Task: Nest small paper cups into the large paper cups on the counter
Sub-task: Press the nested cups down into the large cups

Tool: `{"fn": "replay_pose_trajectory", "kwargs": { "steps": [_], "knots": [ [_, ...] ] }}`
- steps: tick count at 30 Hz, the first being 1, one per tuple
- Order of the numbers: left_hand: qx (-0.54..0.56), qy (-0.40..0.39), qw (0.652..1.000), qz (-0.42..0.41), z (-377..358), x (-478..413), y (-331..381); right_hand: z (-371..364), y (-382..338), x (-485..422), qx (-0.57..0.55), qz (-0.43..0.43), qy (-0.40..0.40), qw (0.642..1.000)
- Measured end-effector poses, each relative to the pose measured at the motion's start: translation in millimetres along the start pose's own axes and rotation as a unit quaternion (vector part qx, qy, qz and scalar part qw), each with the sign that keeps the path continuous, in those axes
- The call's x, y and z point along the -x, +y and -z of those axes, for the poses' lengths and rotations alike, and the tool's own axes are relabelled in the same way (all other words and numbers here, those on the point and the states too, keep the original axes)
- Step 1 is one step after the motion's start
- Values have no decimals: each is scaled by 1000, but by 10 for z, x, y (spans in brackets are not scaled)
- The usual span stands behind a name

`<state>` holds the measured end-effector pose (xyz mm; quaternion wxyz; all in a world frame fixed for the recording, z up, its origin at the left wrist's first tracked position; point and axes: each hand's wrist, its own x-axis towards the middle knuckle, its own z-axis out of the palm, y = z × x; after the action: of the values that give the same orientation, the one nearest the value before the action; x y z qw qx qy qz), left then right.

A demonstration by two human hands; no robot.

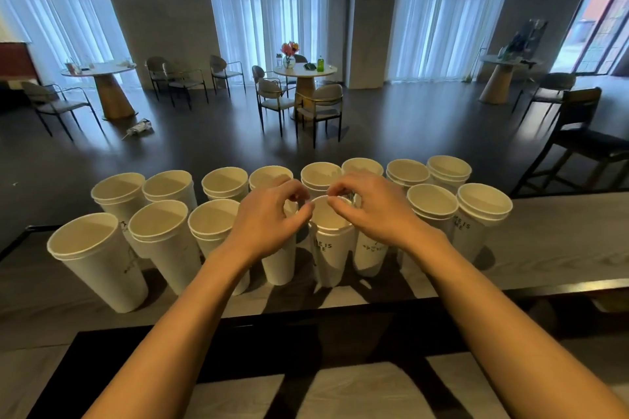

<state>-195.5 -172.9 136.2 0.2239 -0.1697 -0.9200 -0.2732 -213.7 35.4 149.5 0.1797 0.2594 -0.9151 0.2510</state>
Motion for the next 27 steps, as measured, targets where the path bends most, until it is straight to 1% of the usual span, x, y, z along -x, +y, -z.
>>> {"fn": "replay_pose_trajectory", "kwargs": {
  "steps": [5,7,10,13,19,24,27],
  "knots": [
    [107,21,994,31,-192,-9,279,128,166,187,-84,-40,61,994],
    [133,32,990,46,-251,30,374,157,235,257,-119,-65,72,988],
    [154,49,985,60,-319,144,472,188,335,383,-175,-90,83,977],
    [176,74,979,73,-346,252,534,218,389,480,-211,-84,98,969],
    [198,125,968,91,-236,372,620,284,219,516,-301,-91,123,941],
    [221,179,958,46,121,314,723,485,-119,453,-361,-64,165,916],
    [216,213,953,-11,479,198,817,741,-443,317,-394,-18,186,900]
  ]
}}
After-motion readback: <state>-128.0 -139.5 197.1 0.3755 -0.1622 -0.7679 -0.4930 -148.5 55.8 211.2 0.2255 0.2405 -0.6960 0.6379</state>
